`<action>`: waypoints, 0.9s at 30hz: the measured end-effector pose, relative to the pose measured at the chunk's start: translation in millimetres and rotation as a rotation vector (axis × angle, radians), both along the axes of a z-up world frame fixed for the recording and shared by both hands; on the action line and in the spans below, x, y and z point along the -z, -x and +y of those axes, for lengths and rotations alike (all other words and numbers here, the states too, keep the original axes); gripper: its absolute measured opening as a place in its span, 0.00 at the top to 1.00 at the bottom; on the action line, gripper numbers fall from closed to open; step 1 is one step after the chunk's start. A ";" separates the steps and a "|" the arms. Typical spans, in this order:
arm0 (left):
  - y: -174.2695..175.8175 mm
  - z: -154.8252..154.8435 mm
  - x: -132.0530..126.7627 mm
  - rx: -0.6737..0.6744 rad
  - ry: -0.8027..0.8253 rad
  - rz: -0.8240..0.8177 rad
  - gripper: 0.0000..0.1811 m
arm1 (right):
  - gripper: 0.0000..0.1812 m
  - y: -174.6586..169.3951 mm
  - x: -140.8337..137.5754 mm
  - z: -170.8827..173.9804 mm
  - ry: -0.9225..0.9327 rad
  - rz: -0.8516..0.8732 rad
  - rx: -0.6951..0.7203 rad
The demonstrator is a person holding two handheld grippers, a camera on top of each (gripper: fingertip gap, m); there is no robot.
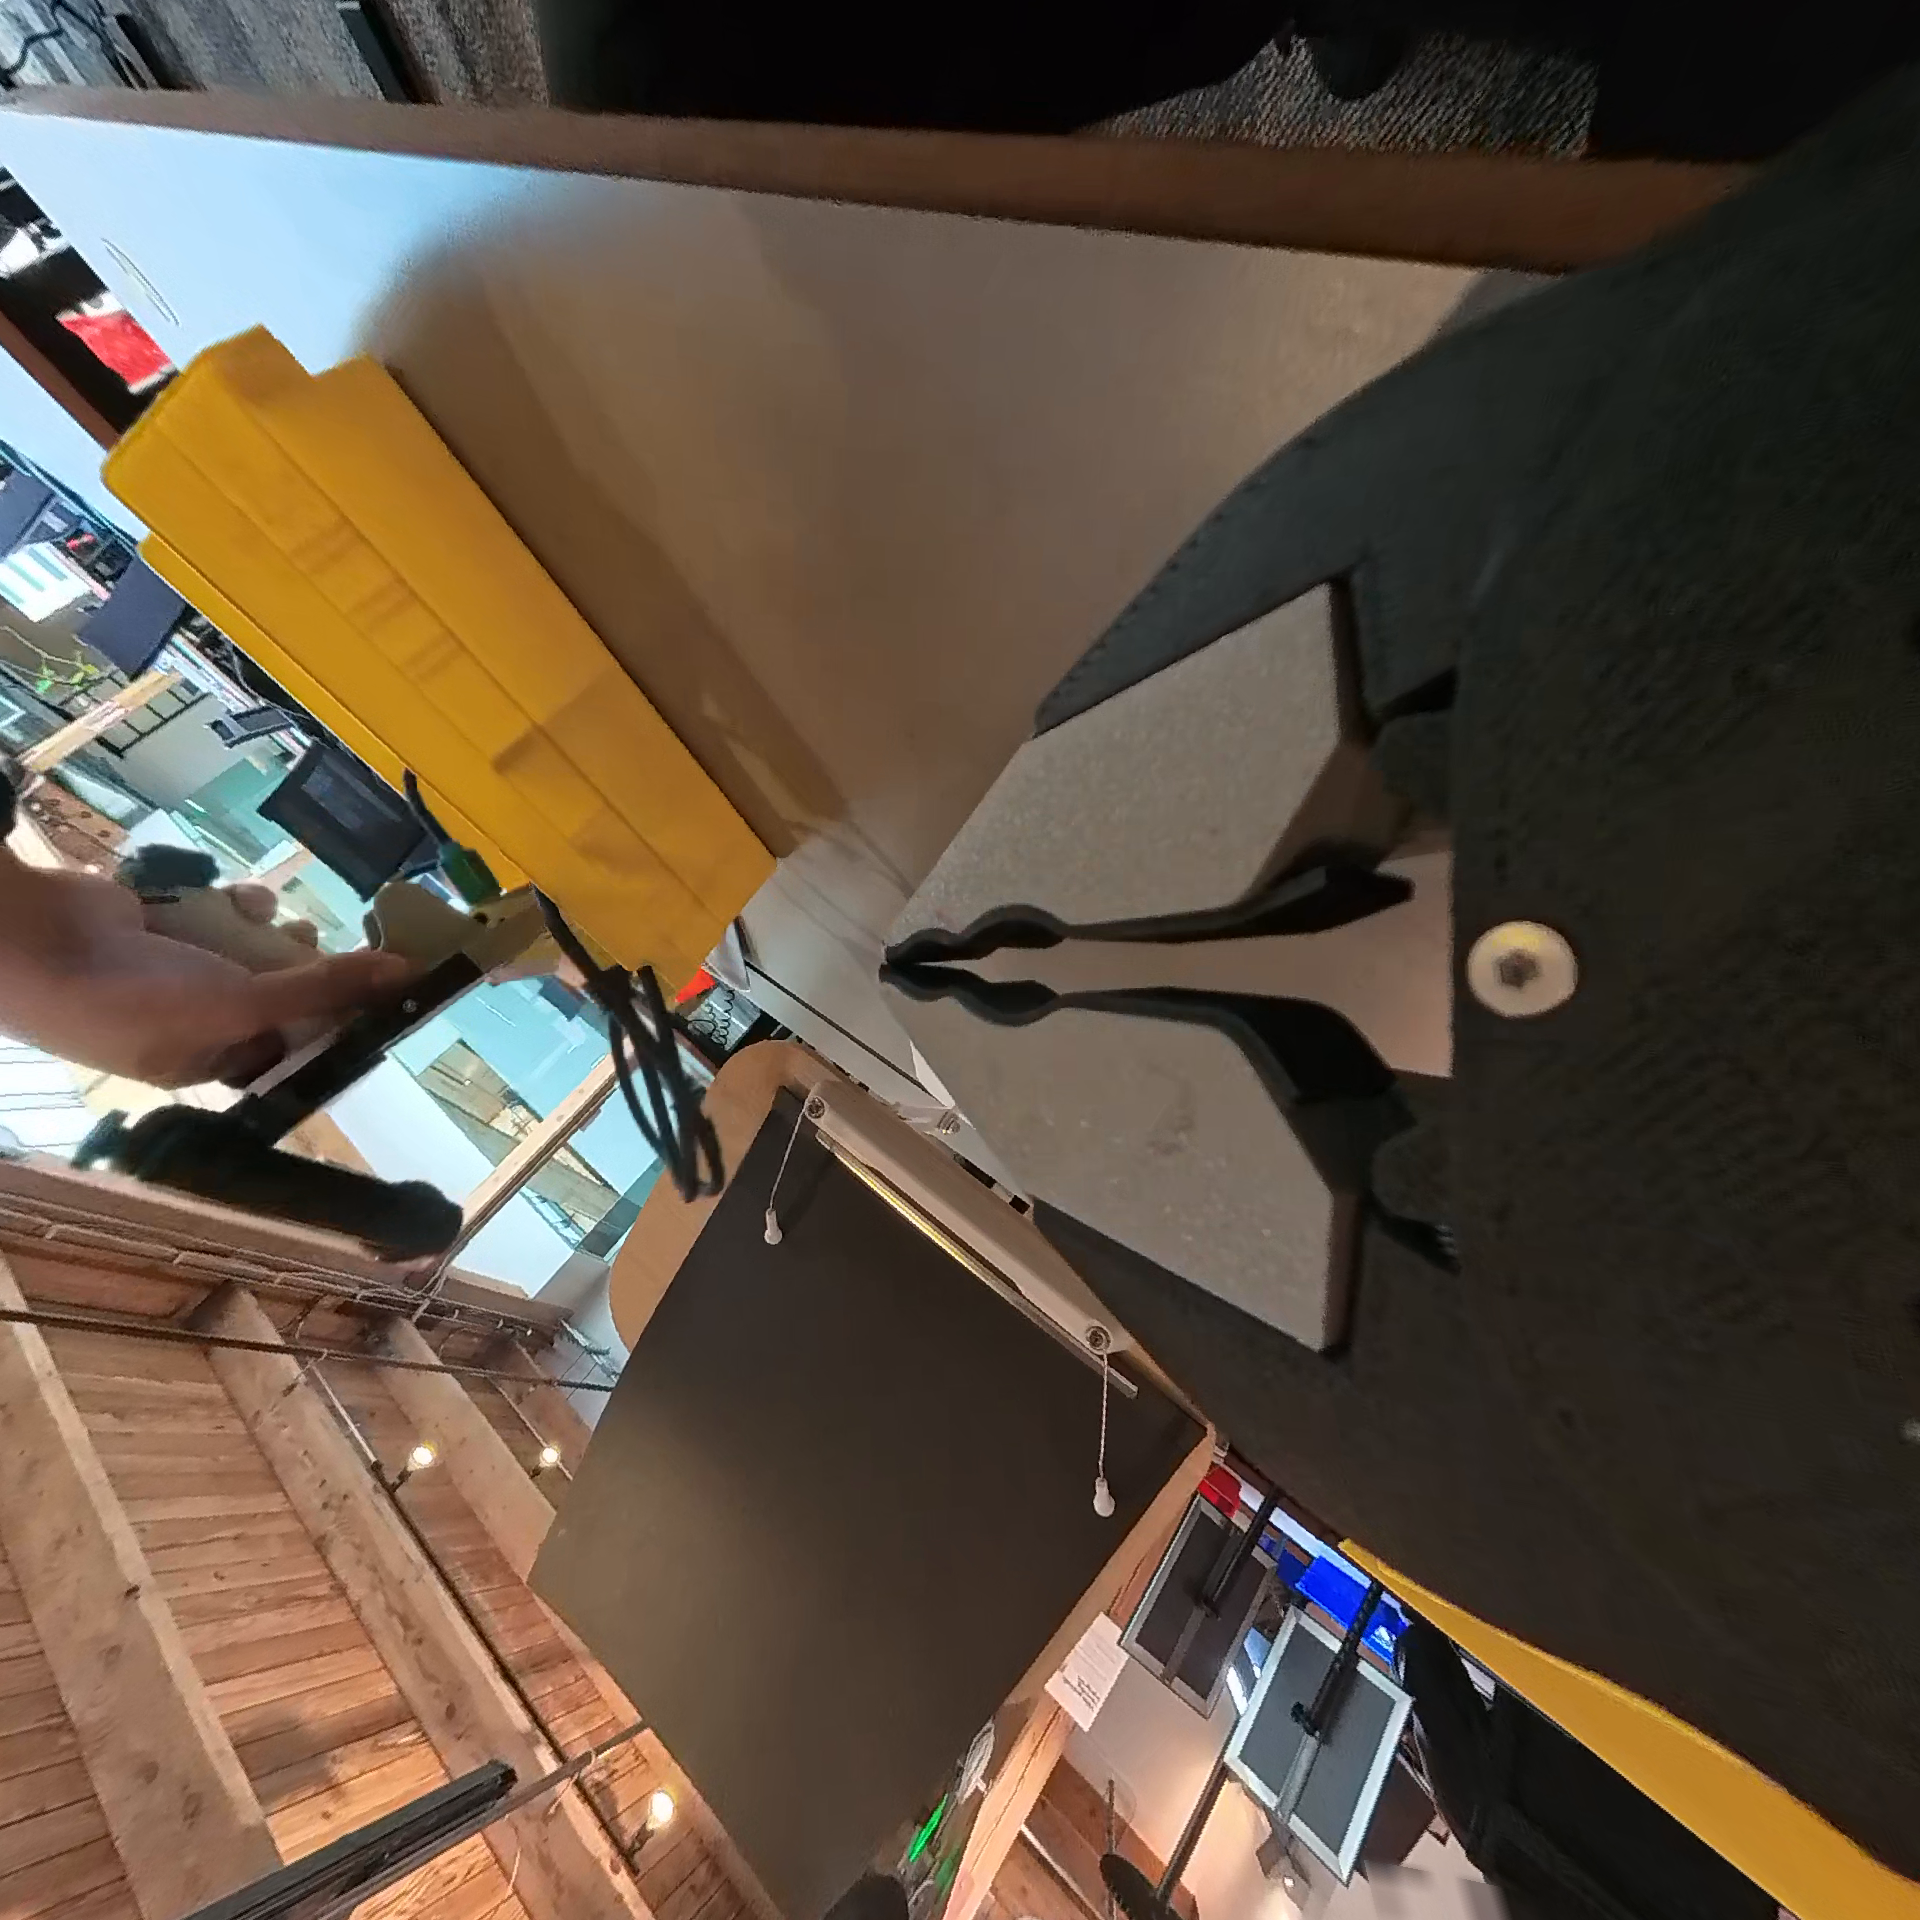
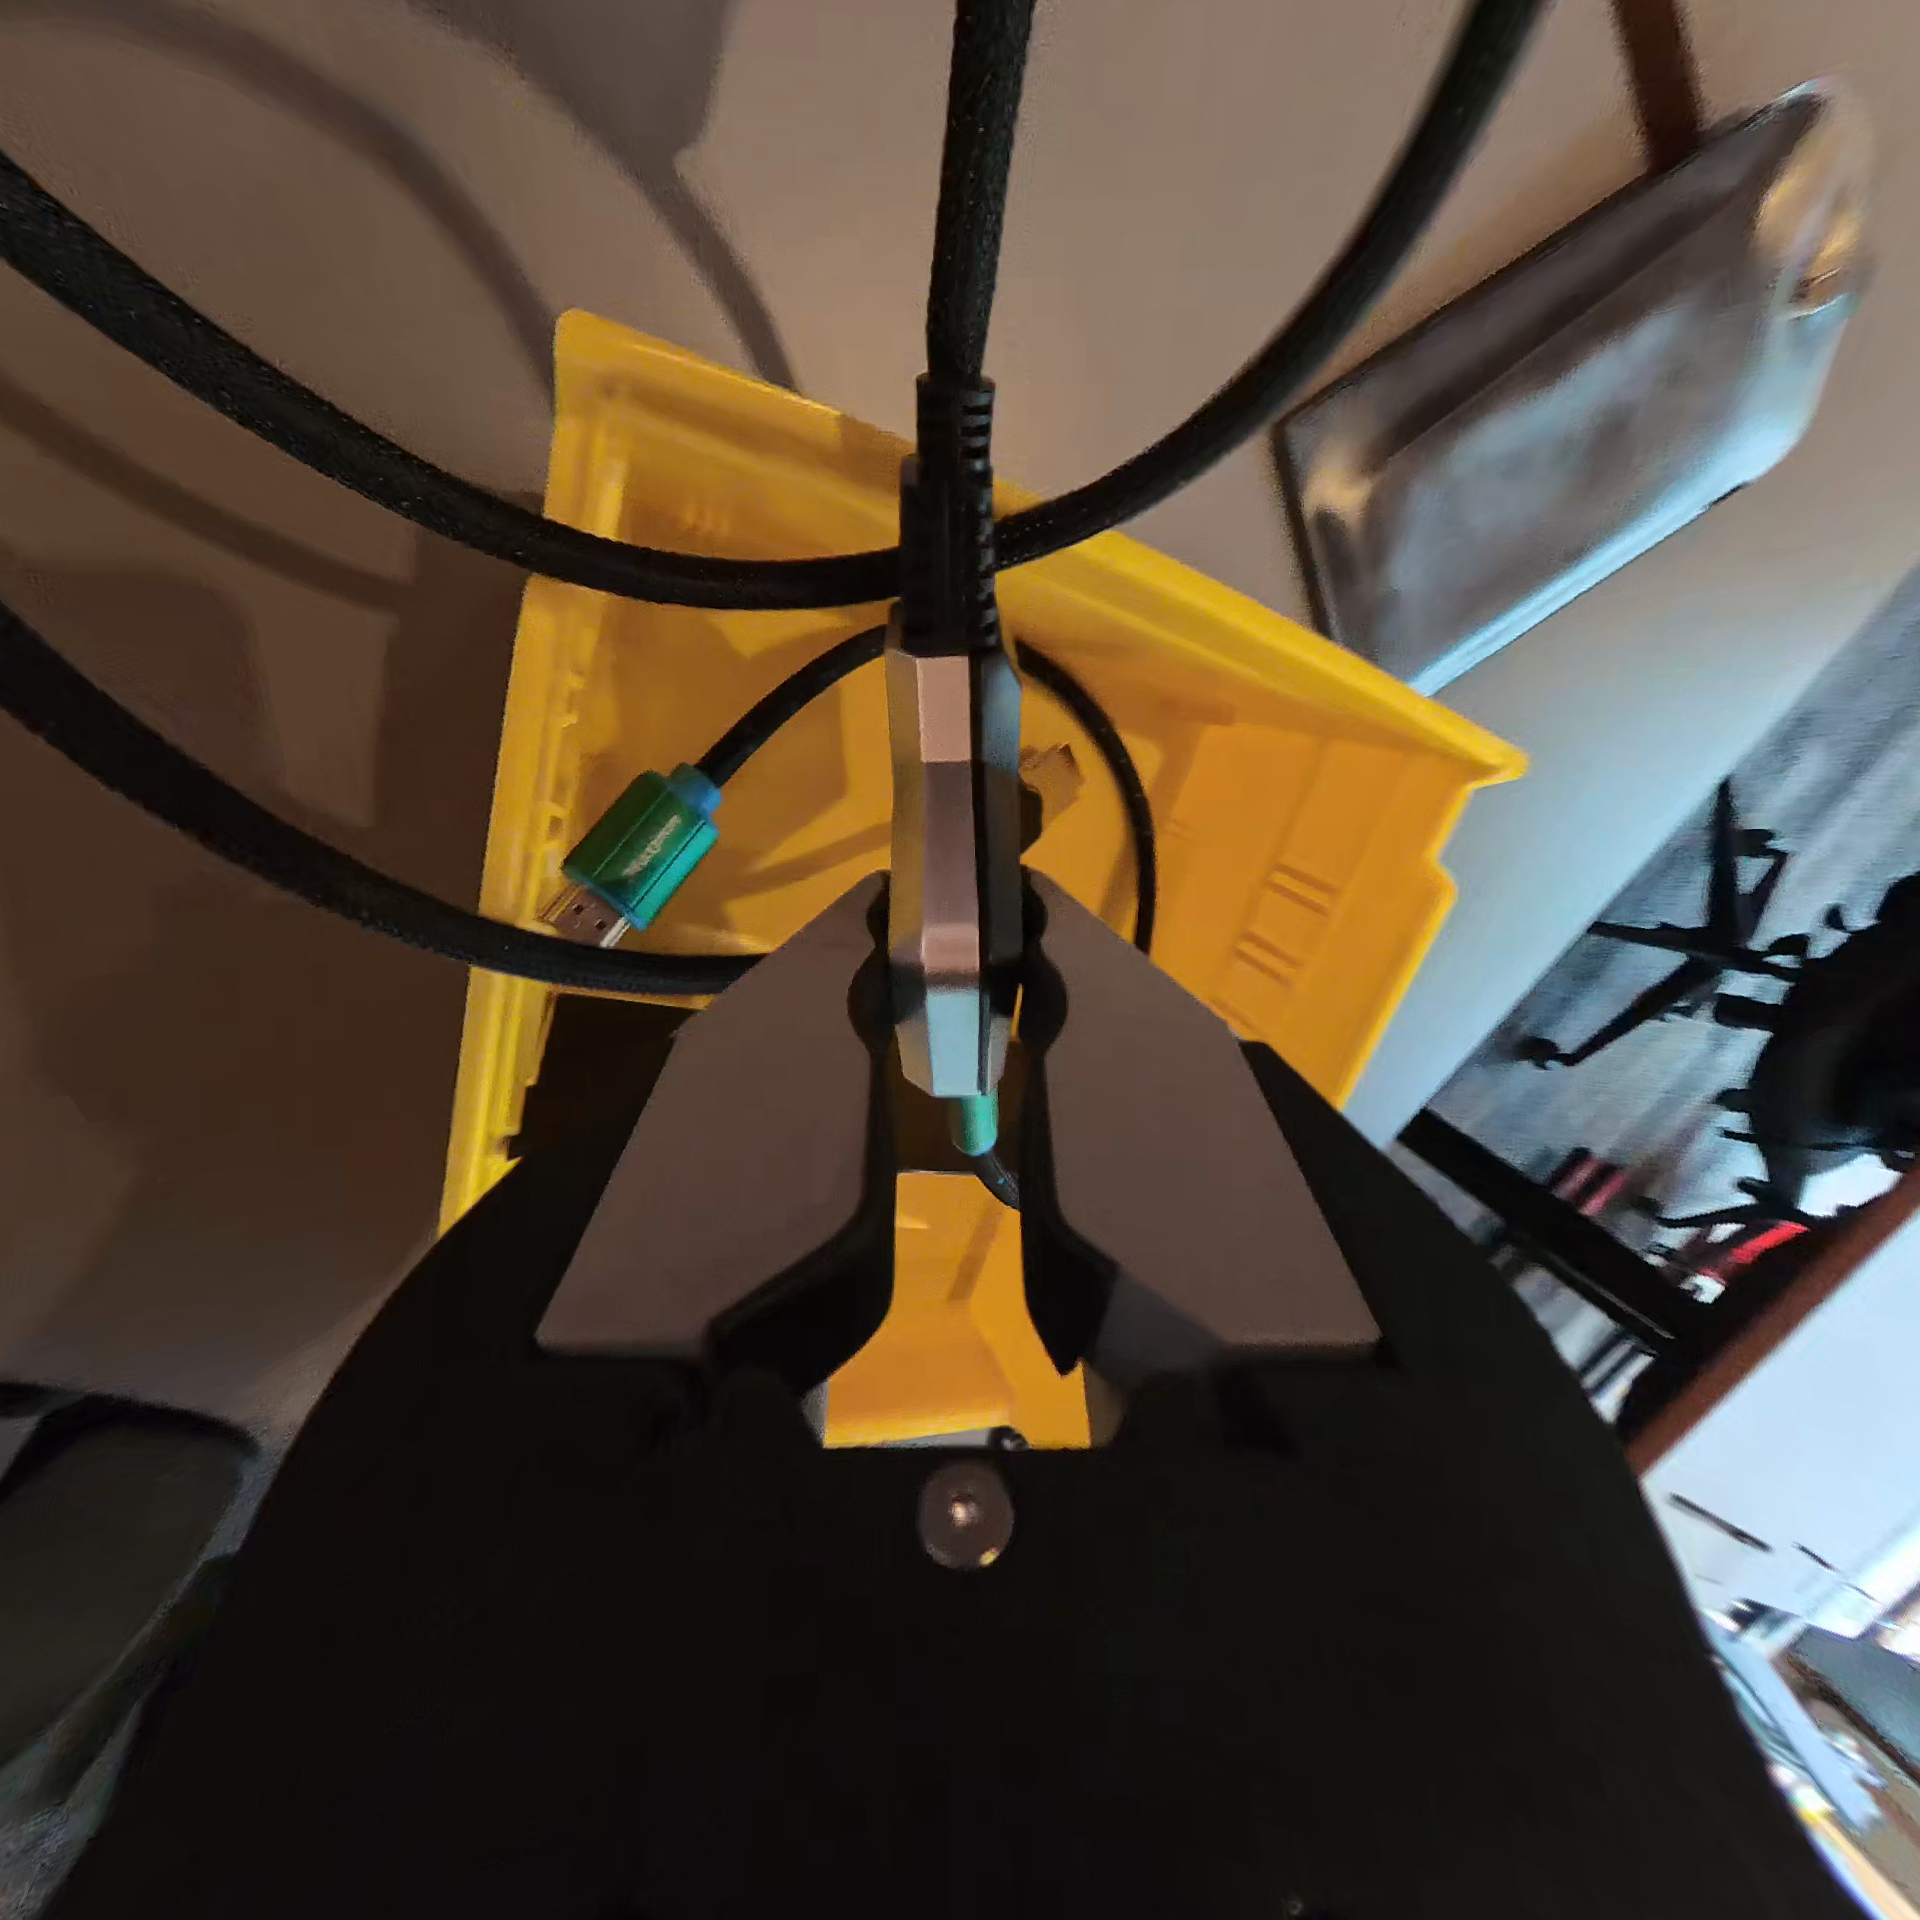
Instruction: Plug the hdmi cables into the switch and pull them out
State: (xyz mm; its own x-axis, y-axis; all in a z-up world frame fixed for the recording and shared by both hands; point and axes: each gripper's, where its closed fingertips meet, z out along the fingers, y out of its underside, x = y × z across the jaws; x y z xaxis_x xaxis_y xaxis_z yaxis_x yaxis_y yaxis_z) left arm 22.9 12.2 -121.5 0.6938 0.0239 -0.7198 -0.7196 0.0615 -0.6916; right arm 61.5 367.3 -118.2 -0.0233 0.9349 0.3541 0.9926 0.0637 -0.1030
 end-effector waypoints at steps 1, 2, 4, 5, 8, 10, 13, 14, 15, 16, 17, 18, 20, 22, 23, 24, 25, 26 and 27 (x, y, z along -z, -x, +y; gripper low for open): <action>-0.2 -0.1 0.0 0.001 0.000 0.000 1.00 | 0.90 -0.7 3.6 -1.8 0.022 0.002 0.010; -0.1 -0.1 0.0 0.000 -0.001 0.001 1.00 | 0.90 -2.8 8.5 -4.1 0.038 -0.013 0.014; 0.0 -0.1 0.0 -0.002 -0.001 0.002 1.00 | 0.89 -9.1 19.4 -7.8 0.043 -0.072 0.004; 0.1 -0.1 0.1 -0.004 -0.001 0.003 1.00 | 0.90 -10.8 22.3 -6.1 0.028 -0.094 0.009; 0.4 0.1 0.4 -0.008 0.000 0.007 1.00 | 0.89 -17.9 27.7 -3.1 0.000 -0.182 0.008; 0.8 0.4 0.5 -0.010 0.001 0.005 1.00 | 0.89 -17.9 28.1 -3.3 0.012 -0.192 0.006; 0.8 0.7 0.8 -0.010 0.003 0.006 1.00 | 0.90 -18.6 28.9 -4.6 0.050 -0.190 -0.001; 0.8 0.8 0.8 -0.010 0.003 0.006 1.00 | 0.90 -18.8 28.9 -4.4 0.049 -0.199 -0.006; 0.7 1.0 0.7 -0.010 0.002 0.006 1.00 | 0.89 -18.9 29.0 -4.0 0.041 -0.212 -0.013; 0.8 0.9 0.7 -0.009 0.002 0.006 1.00 | 0.89 -18.7 28.9 -3.3 0.024 -0.226 -0.020; 0.9 0.9 0.7 -0.009 0.002 0.006 1.00 | 0.89 -18.0 29.0 -1.7 -0.002 -0.236 -0.022; 1.0 0.9 0.7 -0.010 0.002 0.005 1.00 | 0.89 -16.4 29.8 0.8 -0.039 -0.237 -0.023; 1.6 1.0 0.8 -0.012 0.004 0.003 1.00 | 0.87 -14.2 34.1 7.4 -0.126 -0.221 -0.068; 1.4 1.6 2.6 -0.009 0.017 0.004 1.00 | 0.81 -12.8 33.7 8.9 -0.138 -0.160 -0.083; 1.3 2.4 4.1 -0.010 0.026 0.006 1.00 | 0.79 -11.9 31.3 8.0 -0.110 -0.108 -0.056; 1.3 3.3 5.4 -0.013 0.034 0.011 1.00 | 0.76 -11.1 27.4 6.3 -0.074 -0.051 -0.035; 1.0 3.9 6.6 -0.014 0.040 0.018 1.00 | 0.72 -10.1 21.1 5.3 -0.049 0.009 -0.018; 0.4 4.2 7.4 -0.014 0.043 0.024 1.00 | 0.66 -9.2 13.4 4.9 -0.034 0.073 -0.007; 0.0 4.3 8.0 -0.014 0.045 0.028 1.00 | 0.67 -9.4 6.2 2.7 -0.014 0.129 -0.001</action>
State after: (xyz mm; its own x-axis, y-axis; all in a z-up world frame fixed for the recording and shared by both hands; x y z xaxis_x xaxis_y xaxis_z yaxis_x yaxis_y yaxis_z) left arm 22.8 16.5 -129.4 0.6732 0.0008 -0.7395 -0.7394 0.0204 -0.6730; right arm 70.9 370.0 -124.4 0.0223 0.9299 0.3670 0.9711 0.0672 -0.2291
